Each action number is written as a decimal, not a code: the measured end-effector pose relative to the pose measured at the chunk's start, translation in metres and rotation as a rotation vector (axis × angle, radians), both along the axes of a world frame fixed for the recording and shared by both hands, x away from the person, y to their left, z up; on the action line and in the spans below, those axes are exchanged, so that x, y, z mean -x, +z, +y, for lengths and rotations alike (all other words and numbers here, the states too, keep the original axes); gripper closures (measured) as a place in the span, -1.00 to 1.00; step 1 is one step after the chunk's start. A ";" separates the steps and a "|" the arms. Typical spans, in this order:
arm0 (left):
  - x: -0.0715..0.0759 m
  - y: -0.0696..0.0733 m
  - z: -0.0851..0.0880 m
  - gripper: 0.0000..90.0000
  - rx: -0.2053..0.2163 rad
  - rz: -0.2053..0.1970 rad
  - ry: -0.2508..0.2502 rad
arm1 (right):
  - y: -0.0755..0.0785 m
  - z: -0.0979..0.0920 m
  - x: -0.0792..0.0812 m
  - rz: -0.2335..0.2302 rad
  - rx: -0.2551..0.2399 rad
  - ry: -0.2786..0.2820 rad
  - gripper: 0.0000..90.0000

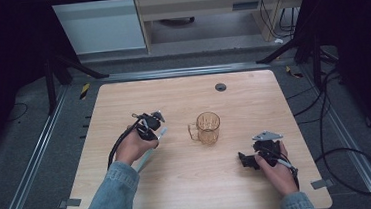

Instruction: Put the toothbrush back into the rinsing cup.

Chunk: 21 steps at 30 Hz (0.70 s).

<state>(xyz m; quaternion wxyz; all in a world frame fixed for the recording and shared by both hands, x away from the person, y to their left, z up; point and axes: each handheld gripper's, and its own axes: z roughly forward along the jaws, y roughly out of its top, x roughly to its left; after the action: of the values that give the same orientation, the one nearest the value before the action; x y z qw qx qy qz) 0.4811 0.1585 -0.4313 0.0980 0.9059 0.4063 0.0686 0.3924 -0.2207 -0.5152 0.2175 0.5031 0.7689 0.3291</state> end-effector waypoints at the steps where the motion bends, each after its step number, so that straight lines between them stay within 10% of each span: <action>1: 0.001 0.002 0.000 0.76 0.013 -0.011 0.003 | 0.000 0.000 0.000 0.000 0.001 0.000 -0.99; 21: 0.008 0.024 -0.009 0.76 0.173 -0.158 -0.014 | 0.000 0.000 0.000 0.001 -0.002 0.000 -0.99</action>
<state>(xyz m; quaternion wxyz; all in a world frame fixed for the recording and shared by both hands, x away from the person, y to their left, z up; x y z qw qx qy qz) 0.4736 0.1497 -0.4070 0.2081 0.8886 0.3953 0.1038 0.3922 -0.2206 -0.5151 0.2166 0.5034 0.7688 0.3295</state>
